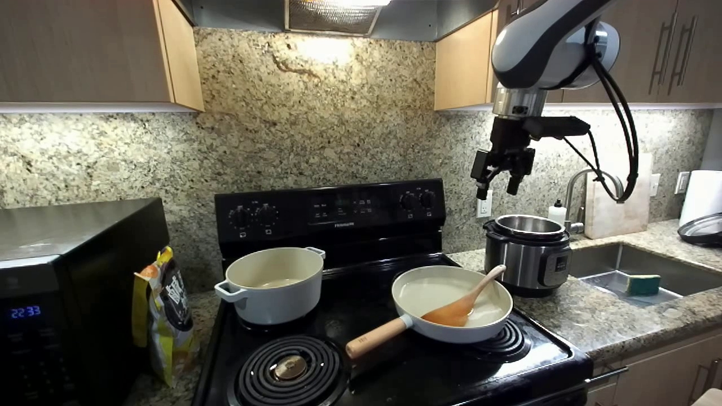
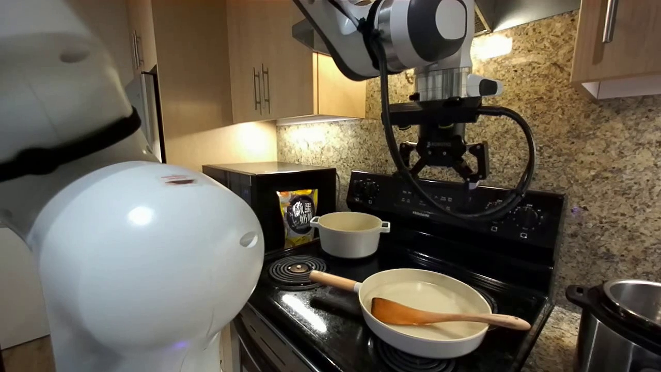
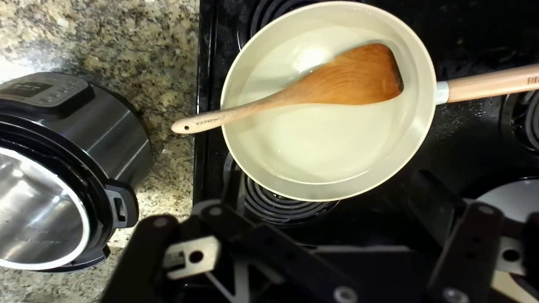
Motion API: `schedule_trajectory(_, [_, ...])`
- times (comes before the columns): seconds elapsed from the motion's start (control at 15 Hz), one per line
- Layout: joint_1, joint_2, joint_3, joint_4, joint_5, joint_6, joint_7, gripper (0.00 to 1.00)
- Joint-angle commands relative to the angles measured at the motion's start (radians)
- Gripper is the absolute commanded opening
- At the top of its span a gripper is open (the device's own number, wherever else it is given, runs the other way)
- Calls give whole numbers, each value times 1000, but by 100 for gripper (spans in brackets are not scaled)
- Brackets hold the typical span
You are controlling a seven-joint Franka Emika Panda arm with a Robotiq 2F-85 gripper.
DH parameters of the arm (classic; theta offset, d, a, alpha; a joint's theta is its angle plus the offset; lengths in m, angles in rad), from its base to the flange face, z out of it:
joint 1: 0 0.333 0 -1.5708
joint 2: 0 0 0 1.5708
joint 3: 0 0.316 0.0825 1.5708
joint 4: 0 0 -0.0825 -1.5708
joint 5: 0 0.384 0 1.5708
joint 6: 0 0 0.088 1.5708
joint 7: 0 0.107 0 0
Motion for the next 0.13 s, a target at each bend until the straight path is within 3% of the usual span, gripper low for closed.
schedule_trajectory(0.0, [-27, 2, 25, 2, 15, -2, -10, 100])
schedule_trajectory(0.07, [-27, 2, 25, 2, 15, -2, -10, 100])
